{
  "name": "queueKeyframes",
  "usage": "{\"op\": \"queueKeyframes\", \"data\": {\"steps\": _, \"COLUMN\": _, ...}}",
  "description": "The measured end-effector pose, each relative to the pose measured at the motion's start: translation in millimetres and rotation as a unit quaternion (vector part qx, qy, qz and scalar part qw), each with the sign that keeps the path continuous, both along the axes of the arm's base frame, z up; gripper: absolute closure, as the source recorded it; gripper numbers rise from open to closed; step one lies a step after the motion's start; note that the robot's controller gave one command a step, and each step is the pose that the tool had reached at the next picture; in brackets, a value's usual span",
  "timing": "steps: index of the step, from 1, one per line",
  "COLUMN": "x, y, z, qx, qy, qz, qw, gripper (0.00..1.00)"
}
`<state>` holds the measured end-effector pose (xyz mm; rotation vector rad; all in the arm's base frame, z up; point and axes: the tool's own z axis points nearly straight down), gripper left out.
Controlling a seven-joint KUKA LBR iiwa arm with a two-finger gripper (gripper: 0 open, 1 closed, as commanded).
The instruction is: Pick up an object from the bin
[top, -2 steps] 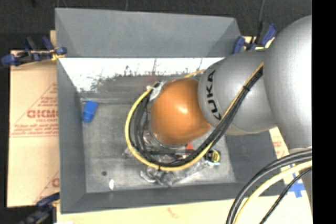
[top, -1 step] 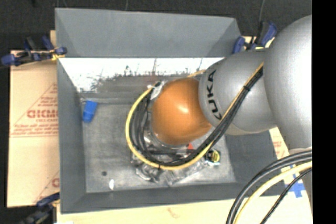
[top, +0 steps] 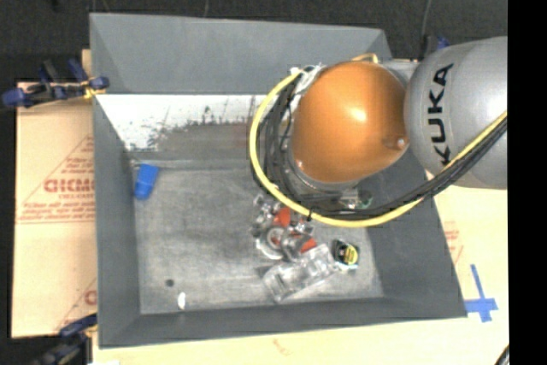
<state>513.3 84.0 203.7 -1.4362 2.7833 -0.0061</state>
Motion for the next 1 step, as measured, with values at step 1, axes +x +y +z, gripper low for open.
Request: {"op": "queueKeyframes", "data": {"steps": 1, "x": 34.7, "y": -0.4, "z": -33.5, "qx": 0.001, "qy": 0.0028, "qz": -0.001, "qw": 1.0000, "gripper": 1.00}}
